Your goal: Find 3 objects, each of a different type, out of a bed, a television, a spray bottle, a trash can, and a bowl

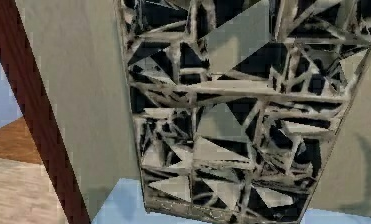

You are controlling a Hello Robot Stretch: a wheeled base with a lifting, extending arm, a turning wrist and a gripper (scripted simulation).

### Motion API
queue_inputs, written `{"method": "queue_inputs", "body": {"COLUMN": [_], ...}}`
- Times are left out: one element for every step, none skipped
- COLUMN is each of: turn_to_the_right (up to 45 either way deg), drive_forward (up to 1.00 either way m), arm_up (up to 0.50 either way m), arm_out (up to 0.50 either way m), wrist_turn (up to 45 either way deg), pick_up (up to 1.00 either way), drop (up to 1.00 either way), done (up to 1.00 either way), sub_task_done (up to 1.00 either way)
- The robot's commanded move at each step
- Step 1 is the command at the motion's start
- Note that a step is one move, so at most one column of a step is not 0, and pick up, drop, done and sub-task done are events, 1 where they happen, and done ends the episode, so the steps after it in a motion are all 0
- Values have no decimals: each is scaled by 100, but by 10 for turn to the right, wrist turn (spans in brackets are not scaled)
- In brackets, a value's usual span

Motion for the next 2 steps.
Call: {"method": "queue_inputs", "body": {"turn_to_the_right": [-450, -60], "drive_forward": [0, 0], "arm_up": [0, 0], "arm_out": [0, 0], "wrist_turn": [0, 0], "pick_up": [0, 0], "drop": [0, 0], "done": [0, 0], "sub_task_done": [0, 0]}}
